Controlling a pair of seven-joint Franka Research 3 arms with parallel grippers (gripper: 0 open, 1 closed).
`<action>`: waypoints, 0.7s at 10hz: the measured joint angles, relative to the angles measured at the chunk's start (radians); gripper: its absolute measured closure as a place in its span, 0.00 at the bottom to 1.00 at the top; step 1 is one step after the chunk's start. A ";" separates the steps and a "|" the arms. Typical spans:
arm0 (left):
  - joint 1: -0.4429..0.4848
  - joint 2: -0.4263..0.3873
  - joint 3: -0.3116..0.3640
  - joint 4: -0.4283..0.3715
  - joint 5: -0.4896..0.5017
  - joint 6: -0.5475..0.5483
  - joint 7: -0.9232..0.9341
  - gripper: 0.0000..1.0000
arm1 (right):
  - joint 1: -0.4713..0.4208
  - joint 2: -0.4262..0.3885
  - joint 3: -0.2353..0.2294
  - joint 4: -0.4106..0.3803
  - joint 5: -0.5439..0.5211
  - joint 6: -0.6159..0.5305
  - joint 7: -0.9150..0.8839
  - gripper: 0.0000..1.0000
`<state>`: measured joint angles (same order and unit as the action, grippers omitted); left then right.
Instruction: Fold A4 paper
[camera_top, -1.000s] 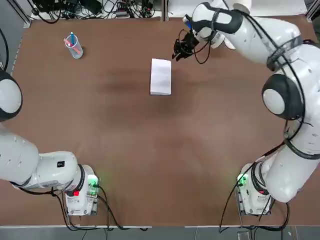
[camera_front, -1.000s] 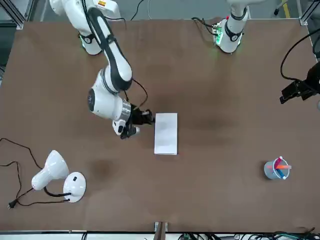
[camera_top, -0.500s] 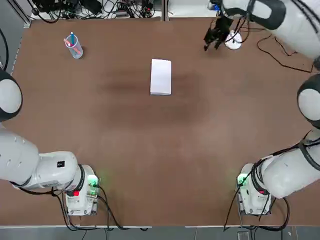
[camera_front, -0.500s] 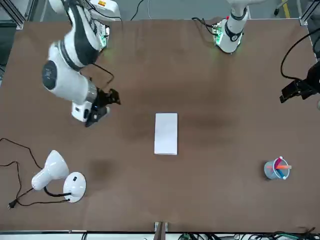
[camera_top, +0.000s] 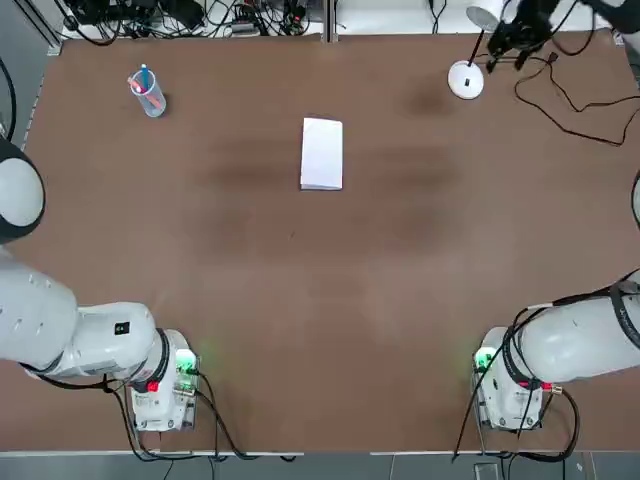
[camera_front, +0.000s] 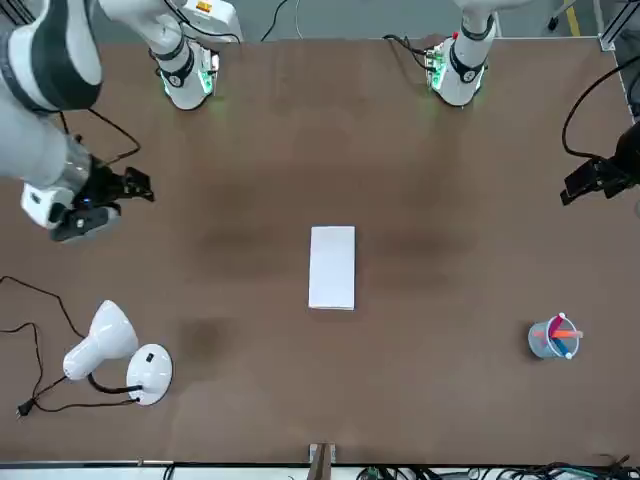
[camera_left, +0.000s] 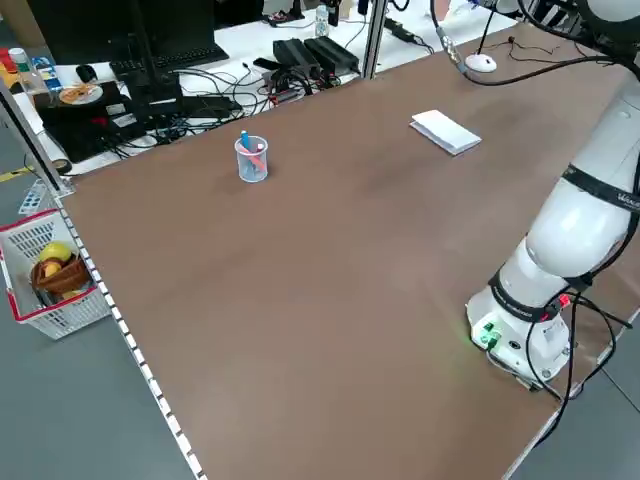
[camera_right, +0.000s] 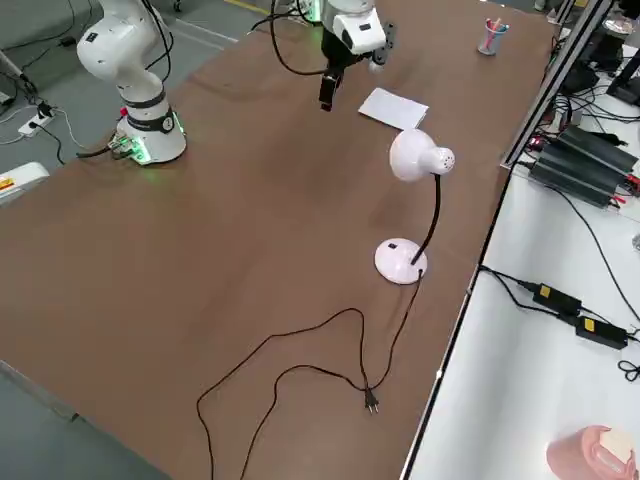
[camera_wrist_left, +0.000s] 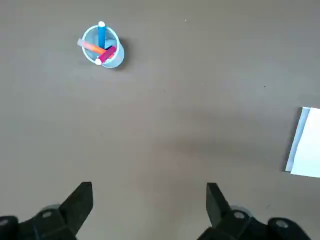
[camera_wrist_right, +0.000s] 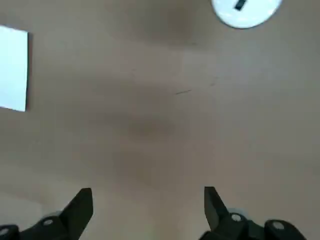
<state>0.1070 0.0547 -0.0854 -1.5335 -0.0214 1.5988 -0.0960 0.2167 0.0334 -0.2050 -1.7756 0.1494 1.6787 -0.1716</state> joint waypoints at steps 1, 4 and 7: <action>0.000 0.000 0.000 0.000 0.000 0.000 0.000 0.00 | -0.013 0.000 -0.021 0.048 -0.011 -0.057 0.031 0.01; 0.000 0.000 0.000 0.001 0.000 0.000 0.000 0.00 | -0.037 0.000 -0.030 0.225 -0.104 -0.225 0.081 0.01; 0.000 0.000 0.000 0.001 0.000 0.000 0.000 0.00 | -0.079 0.006 -0.031 0.244 -0.111 -0.232 0.082 0.01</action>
<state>0.1069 0.0547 -0.0857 -1.5325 -0.0214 1.5987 -0.0960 0.1380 0.0390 -0.2358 -1.5320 0.0389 1.4466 -0.0899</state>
